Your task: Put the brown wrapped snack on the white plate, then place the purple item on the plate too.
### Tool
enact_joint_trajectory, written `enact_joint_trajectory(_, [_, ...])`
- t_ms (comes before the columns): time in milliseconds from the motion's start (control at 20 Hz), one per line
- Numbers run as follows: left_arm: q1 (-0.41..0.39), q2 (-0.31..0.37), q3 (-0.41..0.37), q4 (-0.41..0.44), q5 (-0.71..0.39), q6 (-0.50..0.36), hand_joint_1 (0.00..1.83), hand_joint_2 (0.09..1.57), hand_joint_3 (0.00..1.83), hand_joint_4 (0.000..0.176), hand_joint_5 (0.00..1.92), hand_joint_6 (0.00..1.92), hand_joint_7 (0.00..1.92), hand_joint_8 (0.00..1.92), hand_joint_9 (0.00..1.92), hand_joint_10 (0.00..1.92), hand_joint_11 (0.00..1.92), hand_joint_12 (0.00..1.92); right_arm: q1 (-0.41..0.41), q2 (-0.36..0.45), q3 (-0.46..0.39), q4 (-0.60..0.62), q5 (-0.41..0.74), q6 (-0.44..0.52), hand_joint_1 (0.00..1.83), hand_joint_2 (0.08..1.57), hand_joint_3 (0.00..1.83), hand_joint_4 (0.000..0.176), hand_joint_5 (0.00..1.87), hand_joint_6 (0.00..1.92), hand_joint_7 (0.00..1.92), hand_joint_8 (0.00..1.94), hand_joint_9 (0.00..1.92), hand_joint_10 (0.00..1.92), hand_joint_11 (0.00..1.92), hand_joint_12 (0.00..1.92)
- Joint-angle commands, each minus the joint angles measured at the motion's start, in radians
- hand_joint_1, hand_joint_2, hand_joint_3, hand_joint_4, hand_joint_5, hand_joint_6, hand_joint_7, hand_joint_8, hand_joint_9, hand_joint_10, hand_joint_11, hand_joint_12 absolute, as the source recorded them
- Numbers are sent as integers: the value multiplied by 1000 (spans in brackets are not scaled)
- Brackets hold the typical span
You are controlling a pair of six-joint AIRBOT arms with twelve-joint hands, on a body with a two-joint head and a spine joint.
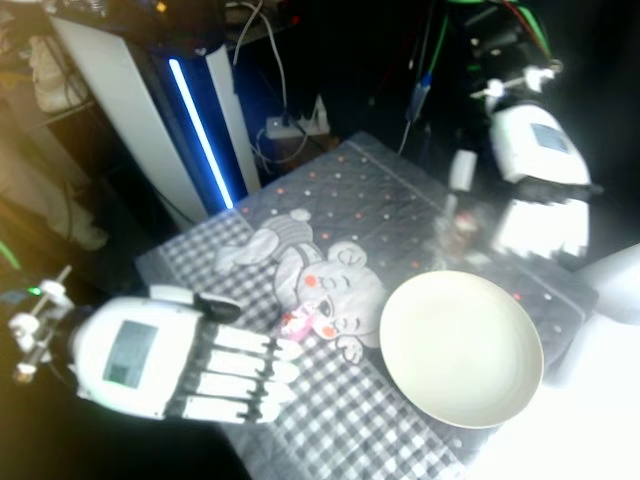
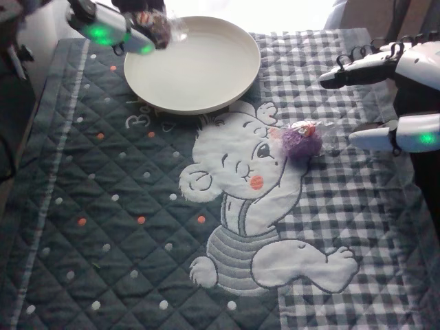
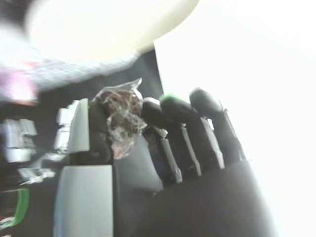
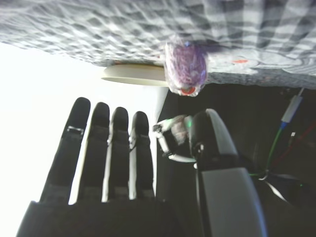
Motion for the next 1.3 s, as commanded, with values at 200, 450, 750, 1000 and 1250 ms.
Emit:
enact_joint_trajectory(200, [18,-48,52,-15,5,-4,958,868,0,0,944,6,668,1319,544,1642,364,1867,14,-15,7,37,142,12,803,1119,2,9,456,1,443,3,419,0,197,558])
enact_joint_trajectory(450, [83,59,-67,-52,-117,-20,878,884,1,14,797,0,774,507,591,1119,304,1737,26,-15,6,36,216,56,776,1080,5,47,431,0,449,0,419,0,240,475])
enact_joint_trajectory(750, [250,246,-280,-279,-497,-20,861,929,0,35,652,1,694,52,474,447,1,1410,52,-27,12,15,218,62,753,1050,0,79,409,6,334,0,281,0,90,588])
enact_joint_trajectory(1000, [444,382,-446,-432,-780,-20,930,903,0,0,662,0,742,6,616,74,13,1278,152,-92,40,-132,62,64,698,976,0,95,448,0,490,0,500,1,192,792])
enact_joint_trajectory(1250, [543,398,-482,-508,-868,-22,918,904,1,0,696,2,809,13,754,88,107,1238,180,-152,72,-208,-21,65,919,971,0,55,523,4,556,7,622,19,359,831])
